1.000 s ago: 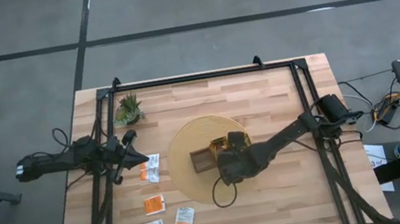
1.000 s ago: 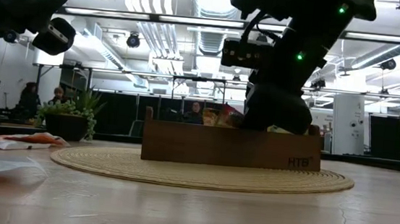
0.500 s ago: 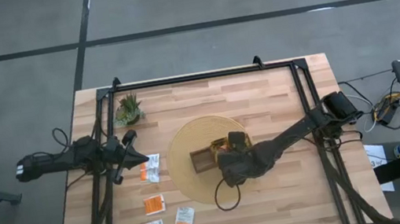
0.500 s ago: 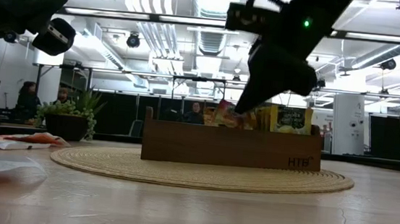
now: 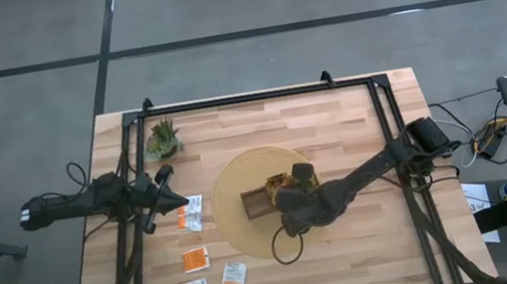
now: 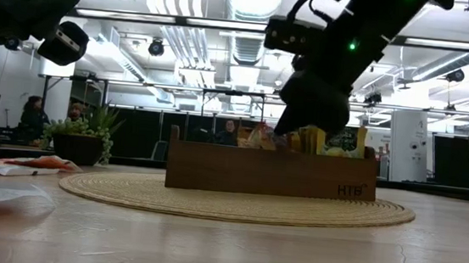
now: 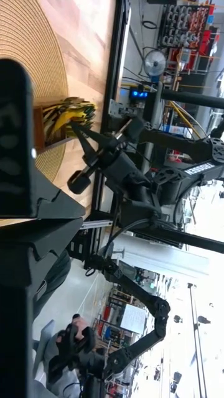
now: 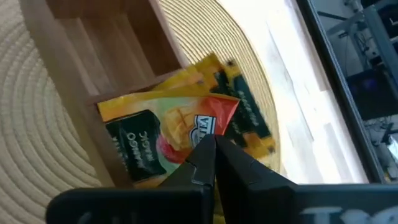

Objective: Pick & Place Tea
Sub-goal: Put the orange tea bag into the middle of the wooden organizer

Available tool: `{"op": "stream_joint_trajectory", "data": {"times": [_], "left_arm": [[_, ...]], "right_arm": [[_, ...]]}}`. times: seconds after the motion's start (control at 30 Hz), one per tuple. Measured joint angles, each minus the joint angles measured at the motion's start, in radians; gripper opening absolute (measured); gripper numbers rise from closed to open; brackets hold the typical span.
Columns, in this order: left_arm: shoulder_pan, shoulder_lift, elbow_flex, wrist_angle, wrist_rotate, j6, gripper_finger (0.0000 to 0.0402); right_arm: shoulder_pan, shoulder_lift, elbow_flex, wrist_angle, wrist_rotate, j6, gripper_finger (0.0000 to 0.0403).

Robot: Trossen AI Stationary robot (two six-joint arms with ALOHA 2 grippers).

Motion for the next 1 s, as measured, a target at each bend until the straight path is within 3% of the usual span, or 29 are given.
{"op": "stream_joint_trajectory", "data": {"times": [0.4,0.6,0.87,1.0], "left_arm": [[0.000,0.002,0.000,-0.006,0.000,0.000,0.0000],[0.000,0.002,0.000,-0.008,0.000,0.000,0.0000],[0.000,0.002,0.000,-0.008,0.000,0.000,0.0000],[0.000,0.002,0.000,-0.008,0.000,0.000,0.0000]], "right_arm": [[0.017,-0.005,0.039,0.022,-0.028,-0.054,0.0008],[0.010,-0.002,0.030,0.034,-0.132,-0.054,0.0008],[-0.013,-0.002,-0.061,0.280,-0.195,-0.106,0.0008],[-0.030,-0.002,-0.090,0.274,-0.214,-0.094,0.0008]]}}
